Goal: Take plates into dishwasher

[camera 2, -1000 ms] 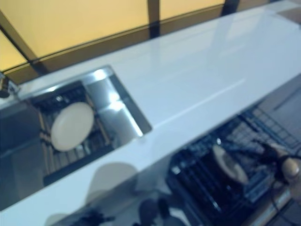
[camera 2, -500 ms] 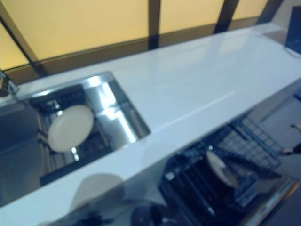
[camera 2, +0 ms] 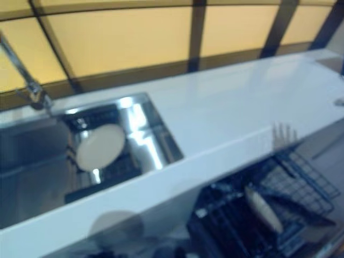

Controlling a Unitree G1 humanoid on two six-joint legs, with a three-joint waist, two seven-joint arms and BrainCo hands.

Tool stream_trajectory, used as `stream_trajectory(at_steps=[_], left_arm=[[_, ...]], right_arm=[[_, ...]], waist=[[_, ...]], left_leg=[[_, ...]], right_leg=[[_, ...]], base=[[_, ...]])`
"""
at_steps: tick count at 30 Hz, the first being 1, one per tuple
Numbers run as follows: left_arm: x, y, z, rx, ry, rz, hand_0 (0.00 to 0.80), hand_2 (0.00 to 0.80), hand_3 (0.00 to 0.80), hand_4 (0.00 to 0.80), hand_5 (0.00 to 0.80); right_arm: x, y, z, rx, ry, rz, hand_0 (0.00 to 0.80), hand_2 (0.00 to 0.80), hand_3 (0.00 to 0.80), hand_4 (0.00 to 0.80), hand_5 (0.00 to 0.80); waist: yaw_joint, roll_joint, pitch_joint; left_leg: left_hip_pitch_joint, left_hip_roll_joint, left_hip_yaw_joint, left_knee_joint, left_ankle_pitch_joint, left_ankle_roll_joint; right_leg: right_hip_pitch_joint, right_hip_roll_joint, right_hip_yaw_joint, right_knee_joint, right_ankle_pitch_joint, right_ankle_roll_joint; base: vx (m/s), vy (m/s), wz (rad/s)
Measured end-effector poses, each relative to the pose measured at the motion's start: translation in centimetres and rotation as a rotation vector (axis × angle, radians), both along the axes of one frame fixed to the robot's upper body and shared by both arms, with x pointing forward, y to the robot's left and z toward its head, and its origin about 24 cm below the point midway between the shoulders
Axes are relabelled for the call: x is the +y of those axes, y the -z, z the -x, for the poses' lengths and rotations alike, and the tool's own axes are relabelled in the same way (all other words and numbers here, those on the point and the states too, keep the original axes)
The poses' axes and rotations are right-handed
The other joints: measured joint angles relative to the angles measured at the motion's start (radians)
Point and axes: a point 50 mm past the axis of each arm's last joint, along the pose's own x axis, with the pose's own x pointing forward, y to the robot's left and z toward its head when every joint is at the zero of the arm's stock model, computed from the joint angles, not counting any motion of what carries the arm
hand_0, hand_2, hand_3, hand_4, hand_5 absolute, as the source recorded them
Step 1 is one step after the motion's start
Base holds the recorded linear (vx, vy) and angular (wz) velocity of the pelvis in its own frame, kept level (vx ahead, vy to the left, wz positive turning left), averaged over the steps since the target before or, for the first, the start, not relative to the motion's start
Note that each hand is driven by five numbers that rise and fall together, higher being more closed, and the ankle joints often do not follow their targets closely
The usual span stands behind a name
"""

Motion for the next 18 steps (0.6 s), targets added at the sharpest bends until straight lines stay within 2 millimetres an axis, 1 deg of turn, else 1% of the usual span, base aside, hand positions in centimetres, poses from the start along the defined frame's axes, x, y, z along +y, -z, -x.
stream_trajectory(at_steps=[2, 3, 4, 5, 7, 9, 10, 12, 13, 14, 15, 16, 17, 18], left_arm=[[0.0, 0.0, 0.0, 0.0, -0.005, 0.003, 0.0, 0.0, 0.0, 0.0, 0.0], [-0.1, 0.0, 0.1, 0.0, -0.007, 0.005, 0.0, 0.0, 0.0, 0.0, 0.0], [-0.1, 0.1, 0.1, 0.002, -0.007, 0.006, 0.0, 0.0, 0.0, 0.0, 0.0], [-0.1, 0.1, 0.2, 0.005, -0.008, 0.006, 0.0, 0.0, 0.0, 0.0, 0.0], [-0.3, 0.2, 0.3, 0.008, -0.009, 0.009, 0.0, 0.0, 0.0, 0.0, 0.0], [-0.4, 0.2, 0.4, 0.012, -0.01, 0.012, 0.0, 0.0, 0.0, 0.0, 0.0], [-0.4, 0.2, 0.4, 0.013, -0.01, 0.012, 0.0, 0.0, 0.0, 0.0, 0.0], [-0.3, 0.3, 0.5, 0.018, -0.013, 0.01, 0.0, 0.0, 0.0, 0.0, 0.0], [-0.3, 0.3, 0.5, 0.017, -0.014, 0.011, 0.0, 0.0, 0.0, 0.0, 0.0], [-0.3, 0.3, 0.4, 0.016, -0.014, 0.011, 0.0, 0.0, 0.0, 0.0, 0.0], [-0.3, 0.2, 0.4, 0.014, -0.015, 0.011, 0.0, 0.0, 0.0, 0.0, 0.0], [-0.2, 0.3, 0.5, 0.019, -0.018, 0.008, 0.0, 0.0, 0.0, 0.0, 0.0], [-0.2, 0.3, 0.5, 0.018, -0.018, 0.009, 0.0, 0.0, 0.0, 0.0, 0.0], [-0.2, 0.3, 0.5, 0.019, -0.018, 0.009, 0.0, 0.0, 0.0, 0.0, 0.0]], right_arm=[[1.5, -0.5, -0.9, -0.001, -0.047, 0.026, 0.0, 0.0, 0.0, 0.0, 0.0], [2.2, -0.7, -1.4, 0.0, -0.068, 0.038, 0.0, 0.0, 0.0, 0.0, 0.0], [2.9, -1.0, -1.9, 0.004, -0.09, 0.053, 0.0, 0.0, 0.0, 0.0, 0.0], [3.6, -1.2, -2.3, 0.007, -0.107, 0.076, 0.0, 0.0, 0.0, 0.0, 0.0], [5.0, -1.7, -3.0, 0.019, -0.139, 0.125, 0.0, 0.0, 0.0, 0.0, 0.0], [6.4, -2.1, -3.7, 0.038, -0.181, 0.146, 0.0, 0.0, 0.0, 0.0, 0.0], [7.0, -2.2, -3.9, 0.046, -0.202, 0.154, 0.0, 0.0, 0.0, 0.0, 0.0], [8.3, -2.1, -4.7, 0.062, -0.251, 0.157, 0.0, 0.0, 0.0, 0.0, 0.0], [9.1, -2.0, -5.0, 0.065, -0.286, 0.151, 0.0, 0.0, 0.0, 0.0, 0.0], [9.5, -1.8, -5.2, 0.067, -0.301, 0.147, 0.0, 0.0, 0.0, 0.0, 0.0], [10.1, -1.5, -5.4, 0.08, -0.33, 0.144, 0.0, 0.0, 0.0, 0.0, 0.0], [11.1, -0.9, -5.9, 0.103, -0.371, 0.133, 0.0, 0.0, 0.0, 0.0, 0.0], [11.7, -0.4, -6.1, 0.127, -0.394, 0.132, 0.0, 0.0, 0.0, 0.0, 0.0], [12.4, 0.1, -6.5, 0.149, -0.421, 0.124, 0.0, 0.0, 0.0, 0.0, 0.0]], waist=[[0.025, 0.001, 0.0], [0.04, 0.001, 0.001], [0.041, 0.002, 0.001], [0.055, 0.002, 0.001], [0.077, 0.001, 0.002], [0.099, 0.001, 0.003], [0.116, -0.001, 0.004], [0.124, -0.005, 0.006], [0.136, -0.009, 0.009], [0.14, -0.011, 0.01], [0.156, -0.015, 0.014], [0.155, -0.023, 0.02], [0.162, -0.027, 0.022], [0.174, -0.031, 0.025]], left_leg=[[0.001, 0.0, -0.007, 0.0, 0.003, -0.001], [0.0, -0.001, -0.016, 0.0, 0.005, -0.001], [0.001, -0.002, -0.029, 0.0, 0.007, 0.0], [0.001, -0.002, -0.036, 0.0, 0.008, 0.0], [0.001, -0.003, -0.053, 0.0, 0.011, 0.0], [0.003, -0.003, -0.061, 0.0, 0.012, -0.001], [0.002, -0.003, -0.072, 0.0, 0.014, -0.001], [0.003, -0.003, -0.082, 0.0, 0.016, -0.002], [0.002, -0.004, -0.088, 0.0, 0.017, -0.002], [0.002, -0.004, -0.091, 0.0, 0.018, -0.002], [-0.001, -0.005, -0.099, 0.001, 0.02, -0.002], [0.003, -0.005, -0.111, 0.001, 0.021, -0.002], [0.003, -0.006, -0.114, 0.001, 0.021, -0.002], [0.002, -0.007, -0.12, 0.001, 0.022, -0.002]], right_leg=[[0.003, 0.0, -0.007, 0.0, -0.001, 0.0], [0.006, -0.001, -0.016, 0.0, -0.002, 0.0], [0.011, -0.002, -0.027, 0.0, -0.004, -0.001], [0.015, -0.003, -0.035, 0.0, -0.007, 0.0], [0.021, -0.006, -0.052, 0.0, -0.01, -0.001], [0.026, -0.006, -0.06, -0.001, -0.011, -0.003], [0.029, -0.009, -0.071, 0.0, -0.013, -0.003], [0.034, -0.01, -0.081, -0.001, -0.015, -0.003], [0.035, -0.011, -0.087, 0.0, -0.016, -0.003], [0.035, -0.01, -0.09, 0.0, -0.016, -0.004], [0.037, -0.013, -0.097, 0.0, -0.017, -0.004], [0.045, -0.013, -0.109, -0.001, -0.021, -0.004], [0.046, -0.014, -0.112, -0.001, -0.023, -0.003], [0.048, -0.015, -0.119, 0.0, -0.024, -0.003]], base=[[0.019, 0.06, 0.16], [0.018, 0.049, 0.28], [0.016, 0.047, 0.29], [0.016, 0.047, 0.27], [0.018, 0.041, 0.22], [0.026, 0.039, 0.18], [0.029, 0.041, 0.24], [0.022, 0.038, 0.19], [0.025, 0.036, 0.1], [0.031, 0.034, 0.14], [0.042, 0.042, 0.23], [0.032, 0.042, 0.23], [0.03, 0.048, 0.24], [0.02, 0.047, 0.18]])
